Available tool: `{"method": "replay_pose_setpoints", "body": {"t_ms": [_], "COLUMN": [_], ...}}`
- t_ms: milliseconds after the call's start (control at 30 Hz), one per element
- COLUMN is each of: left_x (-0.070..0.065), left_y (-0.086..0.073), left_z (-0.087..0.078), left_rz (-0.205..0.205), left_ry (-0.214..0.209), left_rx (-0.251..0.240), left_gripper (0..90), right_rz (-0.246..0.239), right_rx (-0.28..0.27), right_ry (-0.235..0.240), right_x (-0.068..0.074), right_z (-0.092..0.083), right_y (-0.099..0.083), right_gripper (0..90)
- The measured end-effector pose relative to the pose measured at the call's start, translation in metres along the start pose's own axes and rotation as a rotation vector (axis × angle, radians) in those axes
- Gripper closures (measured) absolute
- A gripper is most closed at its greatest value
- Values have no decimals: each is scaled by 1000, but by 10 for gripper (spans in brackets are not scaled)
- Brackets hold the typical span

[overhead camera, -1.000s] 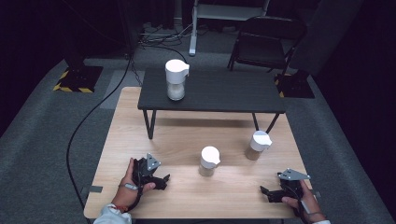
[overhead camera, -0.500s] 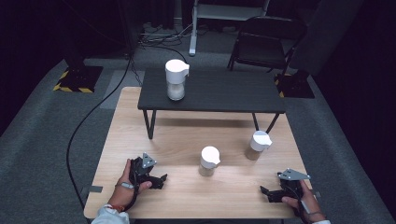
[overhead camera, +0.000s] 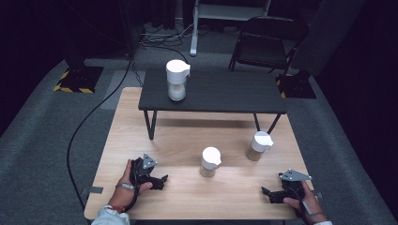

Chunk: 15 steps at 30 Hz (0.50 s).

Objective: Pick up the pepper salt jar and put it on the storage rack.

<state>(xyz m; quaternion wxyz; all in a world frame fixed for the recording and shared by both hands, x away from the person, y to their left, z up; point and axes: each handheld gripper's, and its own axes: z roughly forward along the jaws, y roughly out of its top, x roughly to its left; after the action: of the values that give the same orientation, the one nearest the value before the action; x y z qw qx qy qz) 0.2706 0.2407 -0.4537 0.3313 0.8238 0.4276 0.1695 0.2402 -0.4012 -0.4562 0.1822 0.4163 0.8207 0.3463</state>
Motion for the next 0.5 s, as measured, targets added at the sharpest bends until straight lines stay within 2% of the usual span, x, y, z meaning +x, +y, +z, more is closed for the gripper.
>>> {"method": "replay_pose_setpoints", "body": {"t_ms": [500], "left_x": [1], "left_y": [-1], "left_z": [0], "left_rz": [2], "left_ry": [-2], "left_rx": [-1], "left_gripper": [1], "right_rz": [1], "right_rx": [0], "right_ry": [-3], "right_x": [1], "right_z": [0], "right_y": [0], "right_gripper": [0]}}
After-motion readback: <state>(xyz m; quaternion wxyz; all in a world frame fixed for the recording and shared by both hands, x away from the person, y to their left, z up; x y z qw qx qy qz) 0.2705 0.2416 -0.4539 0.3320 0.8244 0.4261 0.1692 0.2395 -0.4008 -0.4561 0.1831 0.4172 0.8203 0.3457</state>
